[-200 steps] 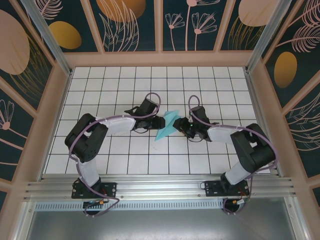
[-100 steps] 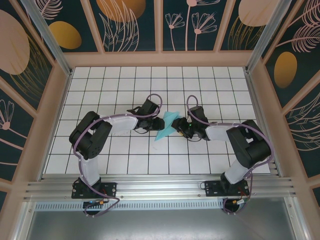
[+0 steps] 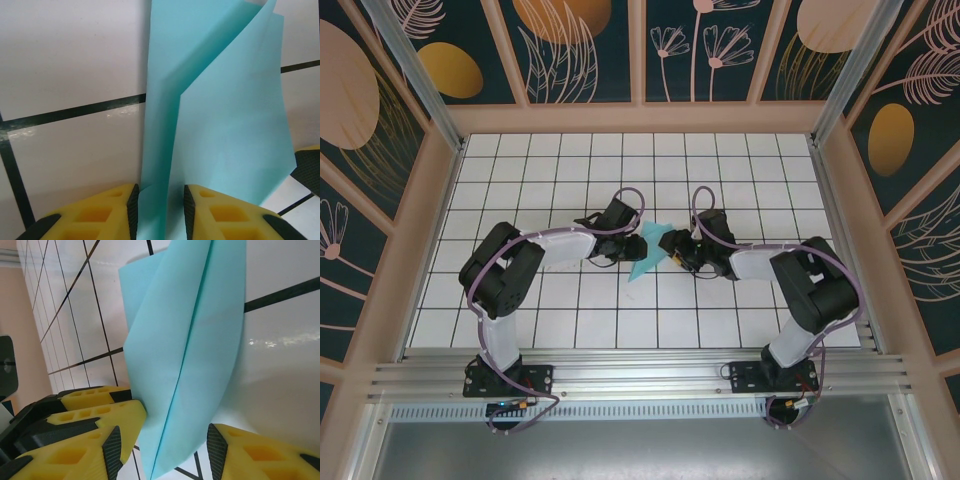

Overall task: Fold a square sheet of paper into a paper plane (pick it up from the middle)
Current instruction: Turn over the paper at the center of the table.

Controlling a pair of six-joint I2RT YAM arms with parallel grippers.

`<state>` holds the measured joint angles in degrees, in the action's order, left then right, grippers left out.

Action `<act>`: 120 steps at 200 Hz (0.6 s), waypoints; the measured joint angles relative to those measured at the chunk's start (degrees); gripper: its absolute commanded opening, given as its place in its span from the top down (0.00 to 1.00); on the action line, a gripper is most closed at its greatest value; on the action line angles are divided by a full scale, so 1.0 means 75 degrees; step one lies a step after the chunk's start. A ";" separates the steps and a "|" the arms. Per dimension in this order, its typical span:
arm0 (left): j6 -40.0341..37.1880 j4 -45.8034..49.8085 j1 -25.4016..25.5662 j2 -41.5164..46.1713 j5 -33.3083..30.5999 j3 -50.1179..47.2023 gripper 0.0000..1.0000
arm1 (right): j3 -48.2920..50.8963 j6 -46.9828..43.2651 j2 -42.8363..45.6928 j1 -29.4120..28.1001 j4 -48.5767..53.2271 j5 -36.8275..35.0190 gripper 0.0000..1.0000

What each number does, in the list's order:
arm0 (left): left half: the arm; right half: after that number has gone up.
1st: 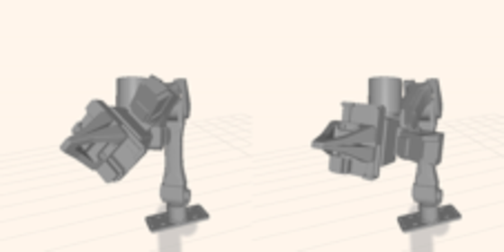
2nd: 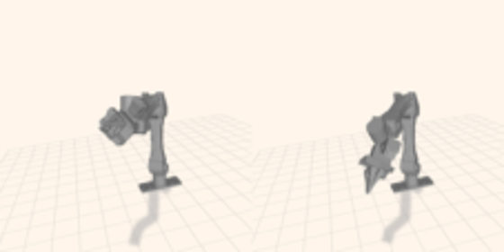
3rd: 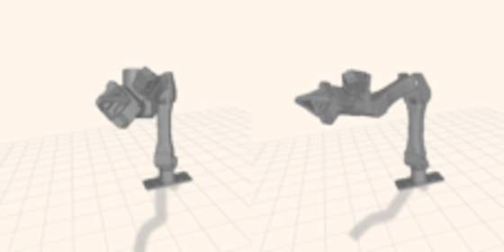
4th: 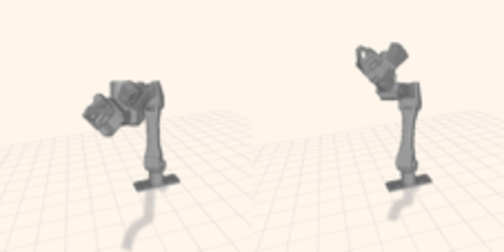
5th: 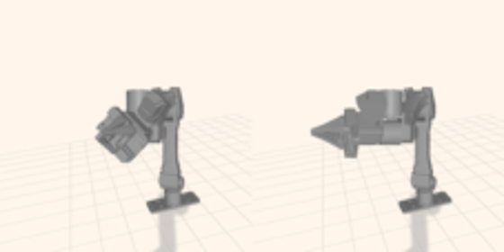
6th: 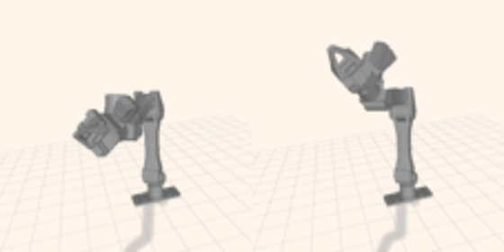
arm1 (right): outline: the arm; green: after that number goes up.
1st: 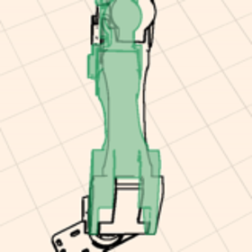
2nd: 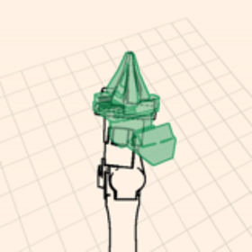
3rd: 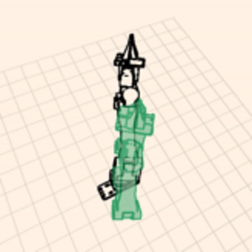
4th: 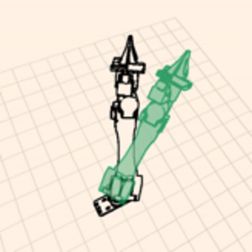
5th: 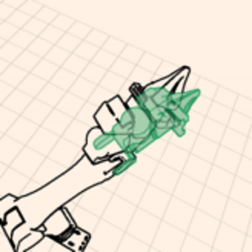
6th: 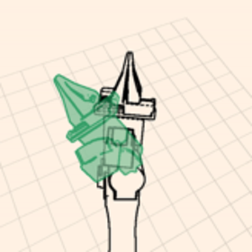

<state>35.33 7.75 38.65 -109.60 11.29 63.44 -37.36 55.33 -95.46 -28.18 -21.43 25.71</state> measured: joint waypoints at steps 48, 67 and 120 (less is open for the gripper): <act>0.0073 -0.0023 0.0006 -0.0003 0.0131 -0.0003 0.70 | 0.0000 0.0099 -0.0210 0.0000 -0.0108 0.0073 0.48; 0.0152 -0.0061 0.0006 -0.0003 0.0236 -0.0017 0.71 | 0.0000 0.0105 -0.0210 0.0000 -0.0187 0.0119 0.47; 0.0361 -0.0268 0.0006 -0.0003 0.0408 -0.0160 0.73 | -0.0061 0.0099 -0.0367 -0.0012 -0.0501 0.0271 0.52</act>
<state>38.04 5.74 38.70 -109.62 14.35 62.24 -37.82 56.07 -98.21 -28.27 -25.19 27.75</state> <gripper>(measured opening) 0.267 0.485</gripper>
